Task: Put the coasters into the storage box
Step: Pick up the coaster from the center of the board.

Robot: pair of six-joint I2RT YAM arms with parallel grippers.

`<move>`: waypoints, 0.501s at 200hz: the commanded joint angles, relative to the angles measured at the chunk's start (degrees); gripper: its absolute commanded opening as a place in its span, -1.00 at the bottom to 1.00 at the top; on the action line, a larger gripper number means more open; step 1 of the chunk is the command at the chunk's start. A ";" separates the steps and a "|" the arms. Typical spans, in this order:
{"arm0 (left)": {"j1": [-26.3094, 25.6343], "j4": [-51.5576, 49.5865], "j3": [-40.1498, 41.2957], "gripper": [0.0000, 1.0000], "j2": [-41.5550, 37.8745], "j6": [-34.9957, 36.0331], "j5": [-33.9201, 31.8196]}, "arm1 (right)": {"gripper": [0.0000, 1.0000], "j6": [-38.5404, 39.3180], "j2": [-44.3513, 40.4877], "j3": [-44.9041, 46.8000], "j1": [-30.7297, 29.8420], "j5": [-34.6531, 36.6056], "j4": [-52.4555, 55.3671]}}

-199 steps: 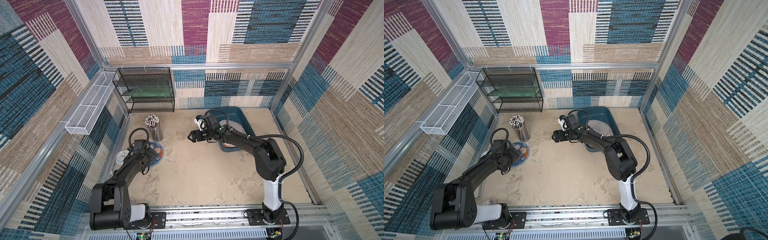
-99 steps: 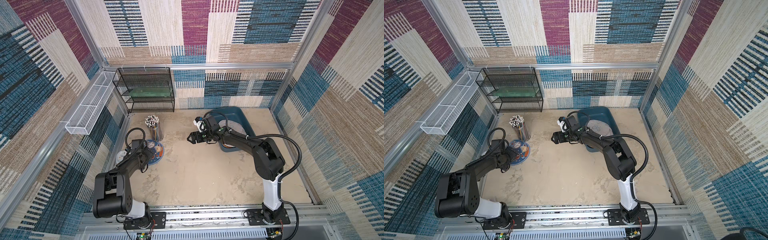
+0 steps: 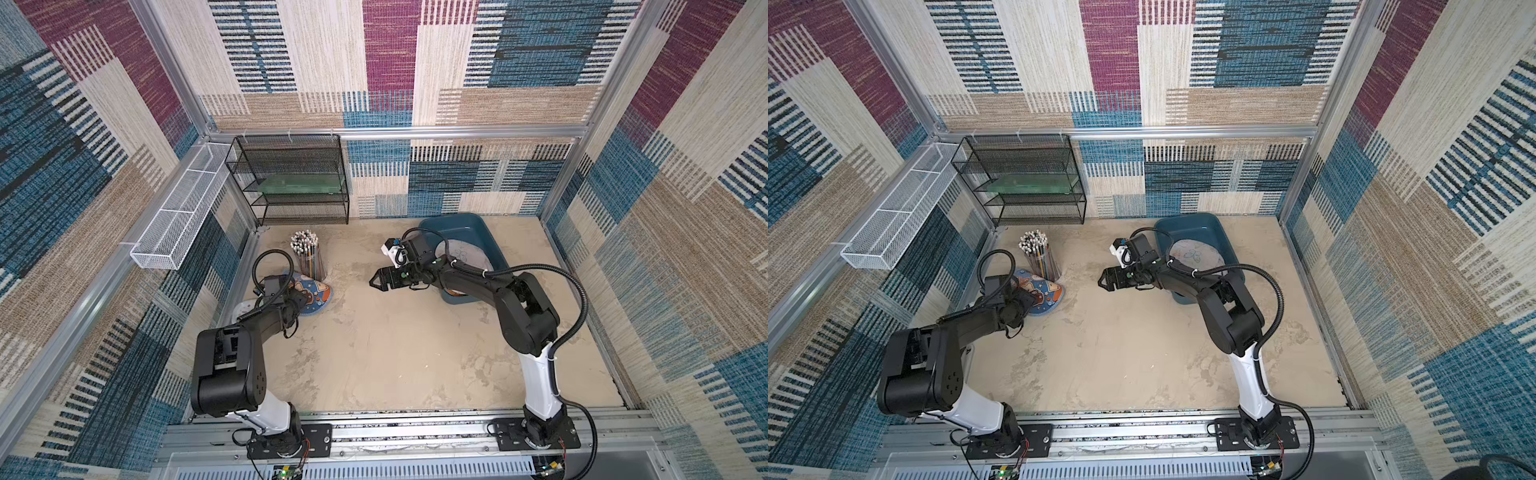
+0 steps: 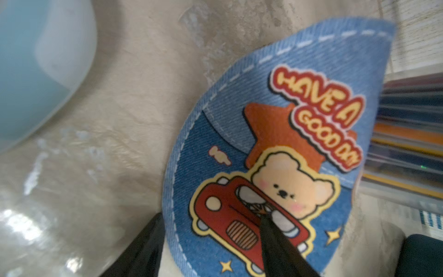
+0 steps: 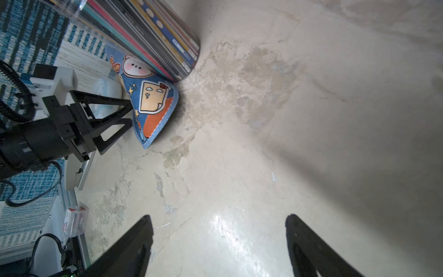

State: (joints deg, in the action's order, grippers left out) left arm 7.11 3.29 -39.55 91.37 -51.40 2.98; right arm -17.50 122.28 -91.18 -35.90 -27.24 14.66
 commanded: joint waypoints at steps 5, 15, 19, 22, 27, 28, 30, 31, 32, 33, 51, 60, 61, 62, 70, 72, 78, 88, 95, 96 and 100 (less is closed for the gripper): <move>0.00 -10.88 0.88 0.30 1.63 -2.06 5.52 | 0.78 -1.29 4.52 -4.74 -1.46 -5.12 -2.48; -0.04 -10.96 1.05 0.30 1.46 -2.01 5.68 | 0.78 -1.91 6.41 -6.45 -2.34 -5.34 -3.08; -0.01 -10.96 1.17 0.31 1.35 -1.93 5.72 | 0.78 -2.18 7.15 -7.18 -2.68 -5.56 -3.33; -0.04 -10.93 1.22 0.31 1.24 -1.90 5.79 | 0.78 -2.32 7.85 -7.66 -2.95 -5.83 -3.58; -0.03 -11.00 1.32 0.31 1.07 -1.79 5.81 | 0.78 -2.92 8.53 -8.45 -3.33 -6.12 -4.02; -0.01 -11.01 1.41 0.31 1.08 -1.83 5.85 | 0.78 -2.92 8.93 -8.60 -3.44 -6.18 -4.11; -0.02 -11.02 1.45 0.32 1.04 -1.77 5.88 | 0.78 -3.12 9.22 -8.96 -3.58 -6.34 -4.28; -0.01 -11.02 1.47 0.31 1.02 -1.73 5.93 | 0.78 -3.43 9.22 -9.08 -3.66 -6.38 -4.37; 0.00 -10.98 1.48 0.32 0.97 -1.71 5.96 | 0.78 -3.43 9.61 -9.22 -3.70 -6.44 -4.50; 0.00 -10.96 1.49 0.31 0.90 -1.70 5.97 | 0.78 -3.56 9.76 -9.39 -3.76 -6.47 -4.61; -0.08 -10.76 1.99 0.32 0.36 -1.34 6.58 | 0.78 -6.09 11.93 -10.93 -4.90 -6.79 -7.01; -0.11 -10.62 2.16 0.33 0.30 -1.13 6.80 | 0.78 -7.66 12.59 -10.99 -5.17 -6.70 -9.02; -0.14 -10.65 2.18 0.33 0.26 -1.10 6.88 | 0.78 -7.78 12.66 -10.97 -5.20 -6.69 -9.33; -0.11 -10.66 2.19 0.33 0.23 -1.04 6.96 | 0.78 -8.02 12.69 -10.96 -5.22 -6.69 -9.53; -0.13 -10.51 2.39 0.33 0.22 -0.98 7.33 | 0.78 -9.45 13.20 -10.87 -5.56 -6.66 -11.44; -0.09 -10.37 2.38 0.33 0.23 -0.85 7.48 | 0.78 -9.76 13.35 -10.86 -5.62 -6.68 -11.96; -0.08 -10.21 2.42 0.33 0.30 -0.76 7.80 | 0.78 -10.66 13.86 -10.95 -5.88 -6.82 -13.06; -0.09 -9.68 2.87 0.34 0.22 -0.85 8.45 | 0.78 -11.76 14.81 -11.17 -6.19 -7.86 -15.25; -0.08 -9.21 3.17 0.34 0.20 -0.90 8.77 | 0.78 -12.78 15.53 -11.75 -6.37 -8.25 -15.91; -0.08 -9.15 3.21 0.34 0.16 -0.90 8.78 | 0.78 -12.89 15.66 -11.88 -6.42 -8.26 -15.94; -0.08 -8.96 3.33 0.34 0.14 -0.91 8.88 | 0.78 -13.34 16.12 -12.29 -6.50 -8.26 -16.11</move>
State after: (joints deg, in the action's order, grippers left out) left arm 7.14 6.07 -37.82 90.63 -51.44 6.72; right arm -26.30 136.53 -102.00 -41.85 -33.91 5.17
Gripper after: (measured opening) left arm 0.667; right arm 0.888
